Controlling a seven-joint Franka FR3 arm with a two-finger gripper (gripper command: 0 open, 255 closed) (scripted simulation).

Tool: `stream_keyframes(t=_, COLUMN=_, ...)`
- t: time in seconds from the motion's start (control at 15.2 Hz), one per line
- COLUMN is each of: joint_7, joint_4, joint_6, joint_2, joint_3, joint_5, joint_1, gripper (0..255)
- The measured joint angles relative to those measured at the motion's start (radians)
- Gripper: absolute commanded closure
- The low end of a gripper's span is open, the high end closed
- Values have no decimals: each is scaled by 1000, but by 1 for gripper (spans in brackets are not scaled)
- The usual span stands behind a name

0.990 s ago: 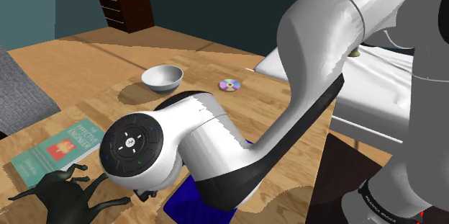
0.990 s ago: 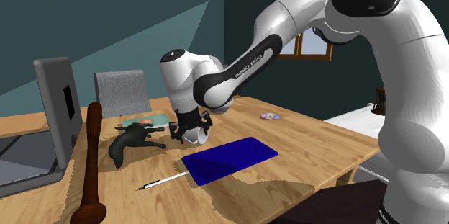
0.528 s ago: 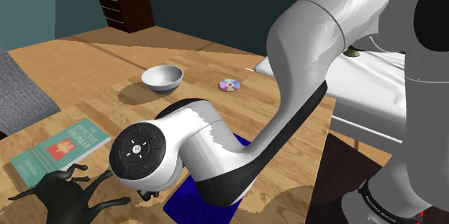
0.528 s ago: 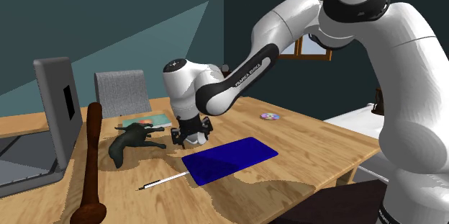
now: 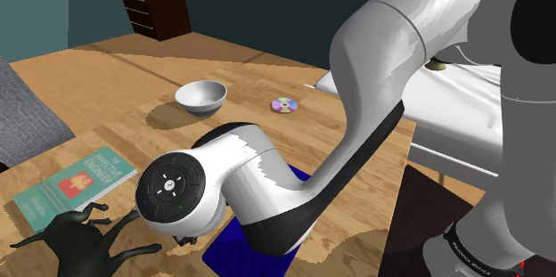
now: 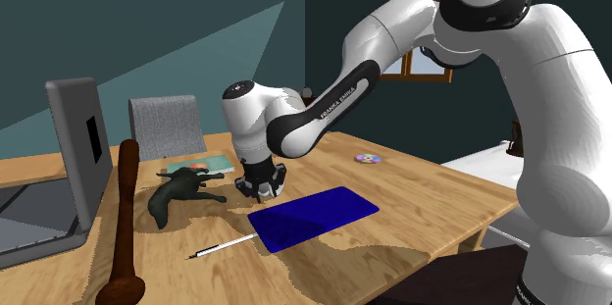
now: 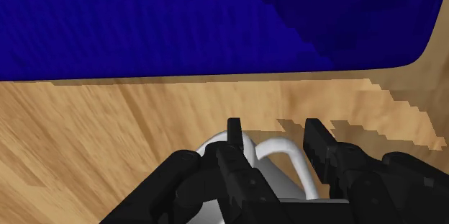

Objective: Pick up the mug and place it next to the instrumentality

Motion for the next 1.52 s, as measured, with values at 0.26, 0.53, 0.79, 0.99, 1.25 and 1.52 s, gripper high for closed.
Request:
stream_keyframes(t=0.26, joint_7=0, joint_4=0, joint_6=0, joint_2=0, joint_3=0, joint_5=0, joint_1=0, gripper=255)
stream_keyframes(t=0.53, joint_7=-4, joint_4=-1, joint_6=-2, joint_2=-5, joint_3=4, joint_5=5, joint_1=-4, gripper=255)
stream_keyframes(t=0.79, joint_7=-37, joint_4=7, joint_6=-21, joint_2=-36, joint_3=28, joint_5=42, joint_1=-23, gripper=255)
stream_keyframes(t=0.99, joint_7=-60, joint_4=14, joint_6=-37, joint_2=-61, joint_3=47, joint_5=71, joint_1=-37, gripper=255)
stream_keyframes(t=1.25, joint_7=-48, joint_4=23, joint_6=-9, joint_2=-69, joint_3=77, joint_5=130, joint_1=-90, gripper=0)
stream_keyframes(t=1.52, joint_7=8, joint_4=20, joint_6=86, joint_2=-72, joint_3=130, joint_5=337, joint_1=-217, gripper=0)
